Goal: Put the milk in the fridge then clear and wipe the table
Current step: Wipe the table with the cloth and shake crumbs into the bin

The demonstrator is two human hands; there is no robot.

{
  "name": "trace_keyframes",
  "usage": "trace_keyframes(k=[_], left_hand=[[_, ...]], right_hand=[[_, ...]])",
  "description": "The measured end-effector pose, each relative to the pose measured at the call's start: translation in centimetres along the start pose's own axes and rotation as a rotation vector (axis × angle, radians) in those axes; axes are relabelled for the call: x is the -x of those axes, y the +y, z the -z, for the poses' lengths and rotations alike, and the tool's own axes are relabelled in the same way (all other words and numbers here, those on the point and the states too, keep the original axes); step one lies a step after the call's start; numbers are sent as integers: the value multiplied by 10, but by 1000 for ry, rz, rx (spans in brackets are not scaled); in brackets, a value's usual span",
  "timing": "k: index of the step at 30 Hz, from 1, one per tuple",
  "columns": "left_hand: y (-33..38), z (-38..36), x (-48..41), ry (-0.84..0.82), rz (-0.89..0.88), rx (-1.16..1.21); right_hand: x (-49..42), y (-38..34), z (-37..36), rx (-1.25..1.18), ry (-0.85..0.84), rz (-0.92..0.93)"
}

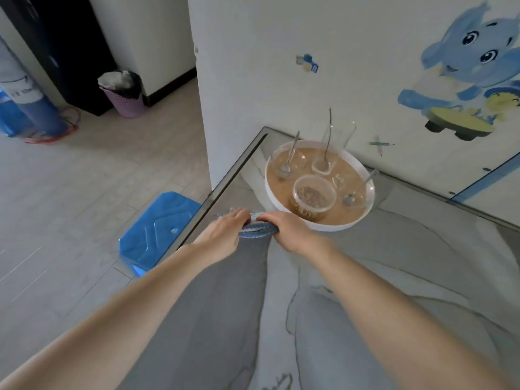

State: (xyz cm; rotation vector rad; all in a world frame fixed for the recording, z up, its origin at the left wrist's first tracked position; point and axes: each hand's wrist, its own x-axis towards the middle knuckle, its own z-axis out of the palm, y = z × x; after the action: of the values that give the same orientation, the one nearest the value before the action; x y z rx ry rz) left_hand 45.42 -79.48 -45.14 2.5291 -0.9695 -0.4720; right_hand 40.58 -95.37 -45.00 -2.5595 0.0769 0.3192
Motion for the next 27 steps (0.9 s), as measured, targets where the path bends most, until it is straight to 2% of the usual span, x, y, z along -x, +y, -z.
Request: trace_keyframes(k=[2, 4, 8, 15, 21, 27], left_hand=[[-14, -25, -1, -120, -2, 6], [-20, -43, 1, -168, -18, -28], [-28, -58, 15, -172, -17, -1], [-22, -80, 88, -189, 43, 30], [20, -101, 158, -205, 126, 38], [89, -149, 213, -230, 131, 35]], right_hand=[[-2, 13, -26, 53, -98, -20], [2, 18, -46, 43, -152, -40], [13, 16, -65, 9, -163, -30], [63, -7, -84, -15, -296, 71], [119, -8, -105, 12, -432, 122], [200, 12, -109, 31, -521, 151]])
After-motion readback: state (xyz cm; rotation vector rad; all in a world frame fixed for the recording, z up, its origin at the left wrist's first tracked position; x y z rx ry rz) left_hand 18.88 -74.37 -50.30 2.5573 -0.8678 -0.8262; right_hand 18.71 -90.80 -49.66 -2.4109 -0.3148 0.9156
